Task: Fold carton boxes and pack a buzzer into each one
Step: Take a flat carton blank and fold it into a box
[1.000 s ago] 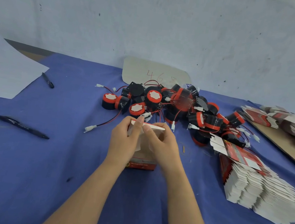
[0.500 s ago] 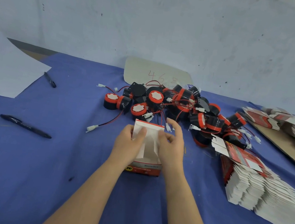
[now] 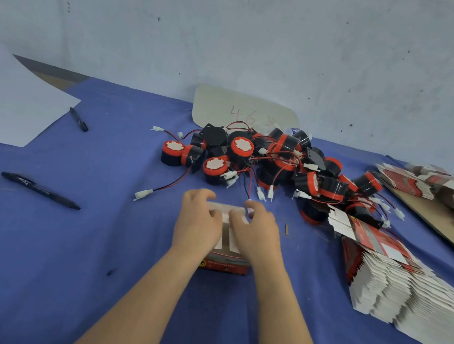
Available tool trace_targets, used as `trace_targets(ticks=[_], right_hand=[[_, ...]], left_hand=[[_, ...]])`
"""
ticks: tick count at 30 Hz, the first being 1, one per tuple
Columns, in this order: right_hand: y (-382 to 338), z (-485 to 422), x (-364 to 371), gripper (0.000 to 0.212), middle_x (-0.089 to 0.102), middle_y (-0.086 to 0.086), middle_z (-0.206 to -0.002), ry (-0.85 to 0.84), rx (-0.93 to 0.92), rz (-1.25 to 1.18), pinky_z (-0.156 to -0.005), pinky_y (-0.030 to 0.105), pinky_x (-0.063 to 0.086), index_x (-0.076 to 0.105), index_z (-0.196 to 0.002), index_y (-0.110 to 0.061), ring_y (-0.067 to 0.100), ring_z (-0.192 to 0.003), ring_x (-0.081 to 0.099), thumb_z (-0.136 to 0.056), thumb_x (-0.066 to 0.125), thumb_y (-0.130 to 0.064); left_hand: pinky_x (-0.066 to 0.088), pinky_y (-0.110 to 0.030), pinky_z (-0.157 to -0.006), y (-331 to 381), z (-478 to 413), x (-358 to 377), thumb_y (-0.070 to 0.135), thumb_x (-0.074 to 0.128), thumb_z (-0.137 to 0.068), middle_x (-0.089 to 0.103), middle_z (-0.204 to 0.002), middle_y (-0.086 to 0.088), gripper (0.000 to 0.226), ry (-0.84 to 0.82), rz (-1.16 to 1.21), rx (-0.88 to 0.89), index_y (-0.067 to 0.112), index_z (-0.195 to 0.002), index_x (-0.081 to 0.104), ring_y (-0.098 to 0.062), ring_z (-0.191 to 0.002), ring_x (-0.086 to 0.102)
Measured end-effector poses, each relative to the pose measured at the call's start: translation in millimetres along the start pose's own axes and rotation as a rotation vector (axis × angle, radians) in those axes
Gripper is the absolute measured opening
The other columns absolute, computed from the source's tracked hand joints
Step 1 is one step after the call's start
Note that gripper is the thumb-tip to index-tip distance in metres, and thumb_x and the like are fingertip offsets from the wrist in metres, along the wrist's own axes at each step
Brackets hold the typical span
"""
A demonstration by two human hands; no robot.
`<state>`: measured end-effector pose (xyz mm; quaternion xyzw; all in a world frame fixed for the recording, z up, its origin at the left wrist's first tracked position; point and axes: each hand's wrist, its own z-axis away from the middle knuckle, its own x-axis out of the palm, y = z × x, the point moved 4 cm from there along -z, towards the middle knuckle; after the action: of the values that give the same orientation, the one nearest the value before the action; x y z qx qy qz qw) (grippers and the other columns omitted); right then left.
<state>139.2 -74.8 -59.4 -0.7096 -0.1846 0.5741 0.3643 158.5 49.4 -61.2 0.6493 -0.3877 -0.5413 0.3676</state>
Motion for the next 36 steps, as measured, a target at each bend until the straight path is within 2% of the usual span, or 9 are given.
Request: trace_targets(ticks=[7, 13, 17, 20, 23, 26, 29, 32, 36], right_hand=[[-3, 0, -5, 0.036, 0.064, -0.006, -0.091, 0.116, -0.006, -0.25, -0.054, 0.019, 0.041, 0.049, -0.126, -0.023, 0.008, -0.078, 0.059, -0.092, 0.053, -0.037], [-3, 0, -14, 0.065, 0.056, -0.004, -0.121, -0.054, -0.007, -0.169, -0.073, 0.022, 0.042, 0.031, -0.146, -0.026, 0.015, -0.107, 0.055, -0.089, 0.059, -0.043], [-9, 6, -20, 0.059, 0.057, -0.016, -0.118, -0.208, -0.054, -0.269, -0.065, 0.012, 0.05, 0.04, -0.134, -0.036, 0.001, -0.097, 0.06, -0.083, 0.064, -0.051], [-9, 9, -16, 0.074, 0.051, -0.005, -0.129, -0.279, -0.033, -0.174, -0.071, 0.02, 0.05, 0.031, -0.145, -0.029, 0.012, -0.108, 0.057, -0.082, 0.067, -0.047], [-6, 2, -22, 0.021, 0.062, 0.006, -0.097, -0.045, -0.003, -0.167, -0.075, 0.033, 0.055, 0.061, -0.105, -0.013, 0.018, -0.086, 0.058, -0.092, 0.057, -0.028], [-3, 1, -24, 0.031, 0.043, 0.009, -0.062, 0.158, -0.024, -0.088, -0.047, 0.014, 0.032, 0.044, -0.067, -0.005, 0.016, -0.055, 0.036, -0.094, 0.05, -0.018], [-3, 3, -23, 0.023, 0.046, 0.003, -0.067, 0.325, -0.041, -0.098, -0.05, 0.012, 0.033, 0.042, -0.072, -0.009, 0.011, -0.056, 0.034, -0.094, 0.046, -0.011], [-5, 5, -17, 0.016, 0.05, 0.002, -0.082, 0.375, -0.073, -0.124, -0.055, 0.01, 0.036, 0.043, -0.079, -0.013, 0.008, -0.064, 0.04, -0.095, 0.046, -0.01], [-5, 6, -8, 0.019, 0.057, -0.003, -0.08, 0.329, -0.036, -0.253, -0.052, 0.014, 0.035, 0.045, -0.076, -0.019, 0.011, -0.069, 0.049, -0.095, 0.05, -0.022]], left_hand=[[0.055, -0.038, -0.077, 6, 7, -8, 0.039, 0.059, -0.086, 0.062, -0.11, 0.006, 0.038, 0.036, 0.039, 0.026, 0.026, -0.12, 0.051, -0.017, -0.096, 0.06], [0.055, -0.037, -0.076, 5, 3, -10, 0.035, 0.062, -0.085, 0.064, -0.11, 0.002, 0.046, -0.068, -0.05, 0.012, 0.026, -0.128, 0.047, -0.02, -0.097, 0.061], [0.054, -0.036, -0.068, 5, 1, -12, 0.023, 0.056, -0.09, 0.064, -0.105, -0.001, 0.04, 0.029, 0.007, 0.019, 0.025, -0.128, 0.046, -0.022, -0.09, 0.061], [0.046, -0.03, -0.059, 1, -3, -19, 0.01, 0.048, -0.092, 0.062, -0.09, 0.002, 0.039, 0.173, 0.168, 0.003, 0.022, -0.129, 0.042, -0.01, -0.073, 0.056], [0.044, -0.024, -0.056, -2, -4, -25, 0.006, 0.047, -0.095, 0.057, -0.095, 0.008, 0.039, 0.262, 0.326, -0.002, 0.02, -0.129, 0.033, -0.006, -0.072, 0.056], [0.041, -0.02, -0.058, 1, -2, -23, 0.008, 0.05, -0.096, 0.056, -0.106, 0.006, 0.023, 0.298, 0.213, 0.116, 0.022, -0.108, 0.036, -0.015, -0.079, 0.059], [0.048, -0.027, -0.067, 0, 0, -12, 0.022, 0.05, -0.096, 0.061, -0.093, 0.005, 0.004, 0.197, 0.051, 0.167, 0.02, -0.098, 0.054, -0.018, -0.09, 0.061], [0.046, -0.029, -0.079, 0, 4, 0, 0.051, 0.054, -0.089, 0.06, -0.112, 0.002, 0.048, 0.066, -0.106, 0.107, 0.018, -0.124, 0.053, -0.02, -0.107, 0.057], [0.036, -0.022, -0.078, -1, 2, 3, 0.032, 0.063, -0.088, 0.053, -0.126, -0.002, 0.05, 0.068, -0.061, 0.119, 0.014, -0.13, 0.044, -0.02, -0.114, 0.049]])
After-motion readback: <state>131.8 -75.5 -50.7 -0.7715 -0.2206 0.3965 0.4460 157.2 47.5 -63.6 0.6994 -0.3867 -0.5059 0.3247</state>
